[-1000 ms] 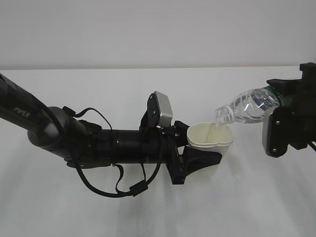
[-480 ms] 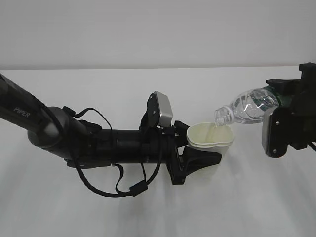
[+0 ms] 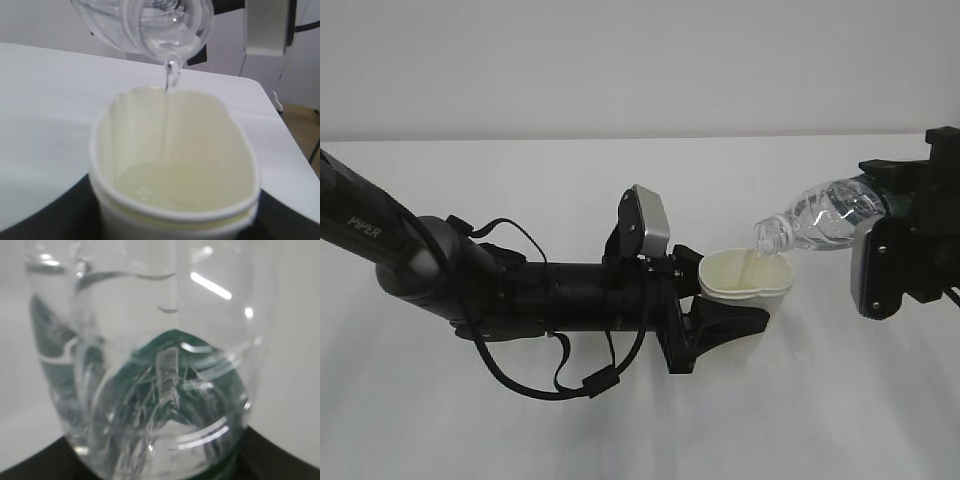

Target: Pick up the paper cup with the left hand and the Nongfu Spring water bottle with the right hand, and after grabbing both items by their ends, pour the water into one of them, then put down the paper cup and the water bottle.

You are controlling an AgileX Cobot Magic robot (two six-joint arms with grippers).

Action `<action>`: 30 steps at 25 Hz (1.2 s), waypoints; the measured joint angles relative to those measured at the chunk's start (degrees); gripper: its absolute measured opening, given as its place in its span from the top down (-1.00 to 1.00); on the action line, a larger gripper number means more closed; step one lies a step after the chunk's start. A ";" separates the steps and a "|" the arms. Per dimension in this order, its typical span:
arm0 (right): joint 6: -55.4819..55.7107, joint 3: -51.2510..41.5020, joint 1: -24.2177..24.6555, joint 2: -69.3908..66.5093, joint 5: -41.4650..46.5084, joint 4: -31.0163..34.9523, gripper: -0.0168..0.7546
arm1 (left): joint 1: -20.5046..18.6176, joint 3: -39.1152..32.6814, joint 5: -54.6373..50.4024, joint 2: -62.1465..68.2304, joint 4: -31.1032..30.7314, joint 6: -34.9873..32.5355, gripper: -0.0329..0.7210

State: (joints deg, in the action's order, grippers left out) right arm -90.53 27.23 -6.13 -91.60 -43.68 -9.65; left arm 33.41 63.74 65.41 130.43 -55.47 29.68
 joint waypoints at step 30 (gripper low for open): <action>-0.13 0.00 0.00 0.00 -0.10 -0.59 -0.04 | 0.00 0.00 -0.12 0.00 -0.44 0.00 -0.23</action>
State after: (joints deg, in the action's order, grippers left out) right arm -90.66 27.23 -6.13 -91.60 -43.78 -10.25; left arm 33.41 63.74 65.29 130.43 -55.91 29.68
